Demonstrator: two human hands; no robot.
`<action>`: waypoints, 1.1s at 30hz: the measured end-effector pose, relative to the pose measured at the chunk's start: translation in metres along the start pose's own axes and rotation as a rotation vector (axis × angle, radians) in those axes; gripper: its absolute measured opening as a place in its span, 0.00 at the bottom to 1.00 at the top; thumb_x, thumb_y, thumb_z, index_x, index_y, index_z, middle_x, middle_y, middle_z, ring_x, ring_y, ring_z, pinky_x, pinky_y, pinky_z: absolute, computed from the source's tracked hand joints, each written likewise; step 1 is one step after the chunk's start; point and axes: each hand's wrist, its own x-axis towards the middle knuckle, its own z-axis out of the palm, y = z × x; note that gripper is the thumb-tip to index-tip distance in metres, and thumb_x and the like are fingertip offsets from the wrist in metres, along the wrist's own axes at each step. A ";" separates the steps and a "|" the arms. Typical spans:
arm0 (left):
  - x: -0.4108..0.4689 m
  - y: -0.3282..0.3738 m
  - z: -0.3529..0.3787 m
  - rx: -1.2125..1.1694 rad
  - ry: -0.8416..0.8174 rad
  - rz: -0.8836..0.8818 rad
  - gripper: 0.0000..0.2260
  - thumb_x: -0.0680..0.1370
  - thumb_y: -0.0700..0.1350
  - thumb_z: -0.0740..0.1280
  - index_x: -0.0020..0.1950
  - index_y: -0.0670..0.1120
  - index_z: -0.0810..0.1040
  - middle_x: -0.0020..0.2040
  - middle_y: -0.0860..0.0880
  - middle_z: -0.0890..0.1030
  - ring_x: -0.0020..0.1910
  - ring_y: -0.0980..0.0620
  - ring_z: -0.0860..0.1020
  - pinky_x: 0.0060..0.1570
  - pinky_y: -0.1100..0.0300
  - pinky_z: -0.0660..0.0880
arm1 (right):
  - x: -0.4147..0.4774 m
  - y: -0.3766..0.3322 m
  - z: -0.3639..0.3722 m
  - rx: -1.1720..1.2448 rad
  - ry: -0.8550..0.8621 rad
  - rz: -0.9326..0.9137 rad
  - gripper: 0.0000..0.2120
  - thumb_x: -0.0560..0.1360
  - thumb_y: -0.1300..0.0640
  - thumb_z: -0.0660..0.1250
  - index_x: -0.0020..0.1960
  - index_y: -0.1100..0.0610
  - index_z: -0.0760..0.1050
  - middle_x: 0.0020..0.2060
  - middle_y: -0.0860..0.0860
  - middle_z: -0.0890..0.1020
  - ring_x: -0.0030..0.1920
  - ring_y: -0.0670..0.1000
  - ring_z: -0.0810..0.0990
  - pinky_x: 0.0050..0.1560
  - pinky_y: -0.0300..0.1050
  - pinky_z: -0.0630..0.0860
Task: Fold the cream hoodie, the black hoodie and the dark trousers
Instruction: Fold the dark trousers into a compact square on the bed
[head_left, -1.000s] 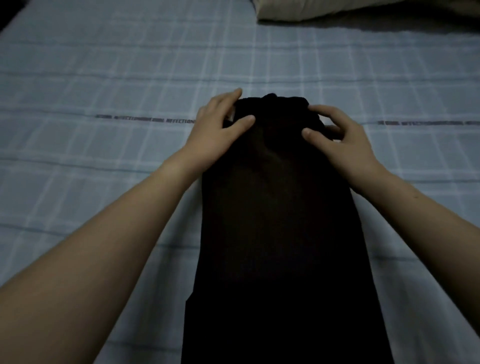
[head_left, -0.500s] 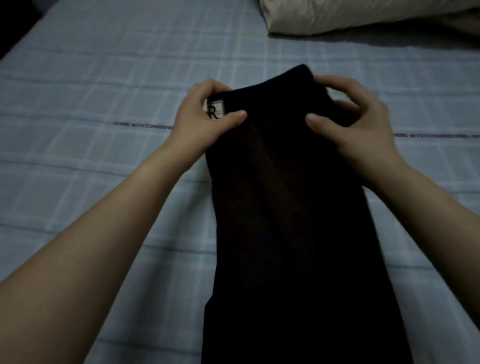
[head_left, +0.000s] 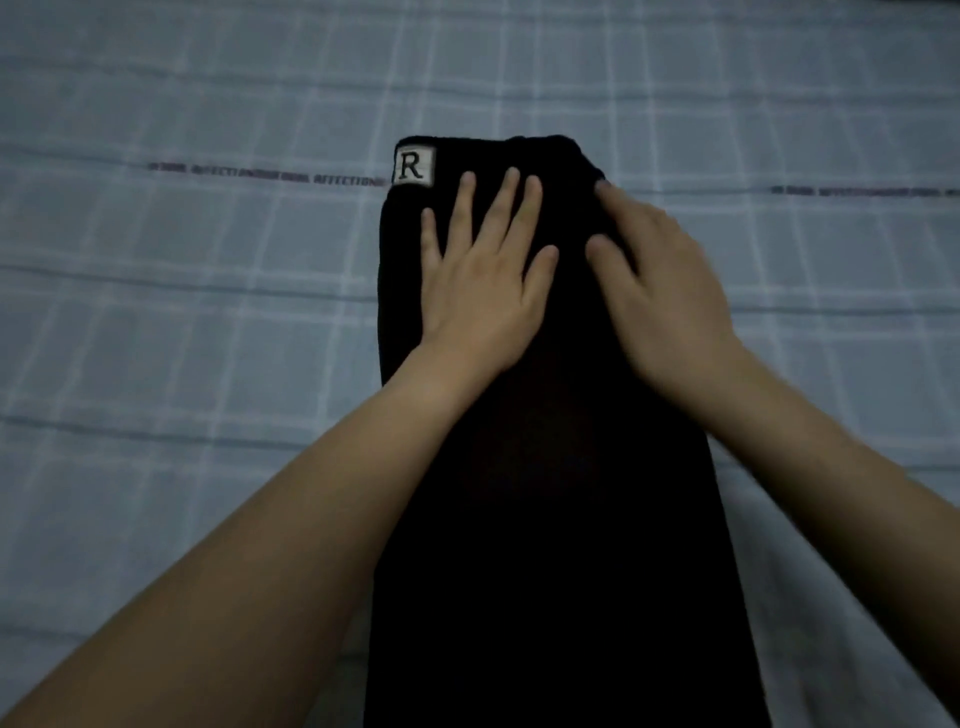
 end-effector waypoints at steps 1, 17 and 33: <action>0.000 0.000 0.002 0.008 0.009 0.009 0.26 0.83 0.57 0.48 0.80 0.52 0.48 0.81 0.53 0.49 0.80 0.47 0.43 0.76 0.42 0.41 | -0.018 0.003 0.006 -0.062 -0.018 -0.033 0.26 0.82 0.45 0.51 0.79 0.47 0.59 0.78 0.52 0.62 0.78 0.53 0.59 0.74 0.43 0.55; -0.194 0.061 -0.058 -0.033 -0.146 0.052 0.26 0.81 0.53 0.49 0.77 0.44 0.63 0.77 0.45 0.63 0.77 0.43 0.59 0.75 0.43 0.53 | -0.164 -0.030 -0.021 -0.191 -0.061 -0.052 0.29 0.80 0.44 0.52 0.80 0.50 0.59 0.79 0.53 0.60 0.79 0.57 0.56 0.76 0.58 0.53; -0.279 0.037 -0.023 0.140 -0.078 0.164 0.24 0.83 0.54 0.52 0.79 0.49 0.59 0.79 0.49 0.60 0.79 0.46 0.53 0.77 0.45 0.47 | -0.290 0.019 -0.001 -0.347 -0.121 -0.085 0.26 0.83 0.47 0.51 0.80 0.51 0.57 0.79 0.50 0.60 0.80 0.53 0.55 0.77 0.58 0.56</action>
